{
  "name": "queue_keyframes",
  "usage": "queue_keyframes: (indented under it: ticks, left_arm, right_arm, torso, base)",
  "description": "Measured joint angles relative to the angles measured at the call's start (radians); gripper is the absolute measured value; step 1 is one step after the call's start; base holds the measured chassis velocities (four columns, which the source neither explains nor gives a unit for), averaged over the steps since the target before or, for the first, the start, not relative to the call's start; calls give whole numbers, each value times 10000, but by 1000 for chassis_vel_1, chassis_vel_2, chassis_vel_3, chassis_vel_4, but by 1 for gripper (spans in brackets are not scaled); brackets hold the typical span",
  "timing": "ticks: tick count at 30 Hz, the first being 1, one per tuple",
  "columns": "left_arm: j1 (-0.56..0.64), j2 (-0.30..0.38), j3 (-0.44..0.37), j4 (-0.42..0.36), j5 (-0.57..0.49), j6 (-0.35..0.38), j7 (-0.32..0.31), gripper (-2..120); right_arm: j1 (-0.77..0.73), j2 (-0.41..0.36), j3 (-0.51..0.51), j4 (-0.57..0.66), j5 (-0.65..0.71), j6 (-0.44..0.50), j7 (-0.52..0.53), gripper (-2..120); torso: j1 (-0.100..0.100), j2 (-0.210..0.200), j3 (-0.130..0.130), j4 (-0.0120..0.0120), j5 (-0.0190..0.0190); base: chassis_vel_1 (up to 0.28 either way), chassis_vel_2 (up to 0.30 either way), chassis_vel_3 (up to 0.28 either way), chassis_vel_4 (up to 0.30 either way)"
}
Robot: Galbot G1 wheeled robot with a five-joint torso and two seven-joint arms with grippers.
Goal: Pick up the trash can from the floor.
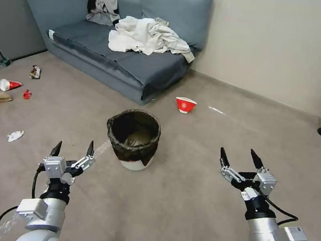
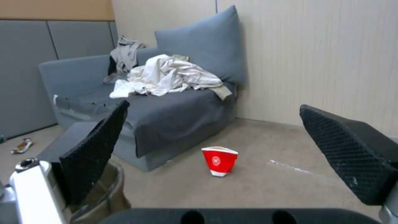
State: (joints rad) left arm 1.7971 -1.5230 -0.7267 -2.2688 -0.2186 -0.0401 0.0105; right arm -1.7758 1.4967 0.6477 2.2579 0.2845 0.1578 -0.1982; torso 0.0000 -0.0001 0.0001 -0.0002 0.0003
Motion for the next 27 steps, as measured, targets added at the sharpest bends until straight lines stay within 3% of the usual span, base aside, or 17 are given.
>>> queue_keyframes:
  ticks: [10,17,21,22,26,27]
  left_arm:
    - [-105,21,17,110,-35,122,6,100]
    - [-469,324,122,291,-356,554,-113,100]
    - [-1122,1044,471,373,-1435,2082,-982,100]
    - [-1122,1044,471,373,-1435,2082,-982,100]
    - [-1940,1969,808,925,-2649,3423,-1548,100]
    - [-1940,1969,808,925,-2649,3423,-1548,100]
  right_arm:
    - [39,-27,-11,-98,-3,42,3,100]
    - [136,-33,-21,-244,-209,180,-3,100]
    - [140,-35,-74,-277,-263,210,-2,100]
    - [140,-35,-74,-277,-263,210,-2,100]
    - [125,-39,-80,-277,-286,214,-2,100]
    - [125,-39,-80,-277,-286,214,-2,100]
  torso:
    - [1,0,1,1,-2]
    - [0,0,0,3,-3]
    - [0,0,-1,1,-3]
    - [0,0,-1,1,-3]
    - [0,0,-1,-1,-6]
    - [0,0,-1,-1,-6]
  base:
    - [-171,172,165,-179]
    - [-39,27,25,-30]
    - [0,0,0,0]
    - [0,0,0,0]
    - [0,0,0,0]
    - [0,0,0,0]
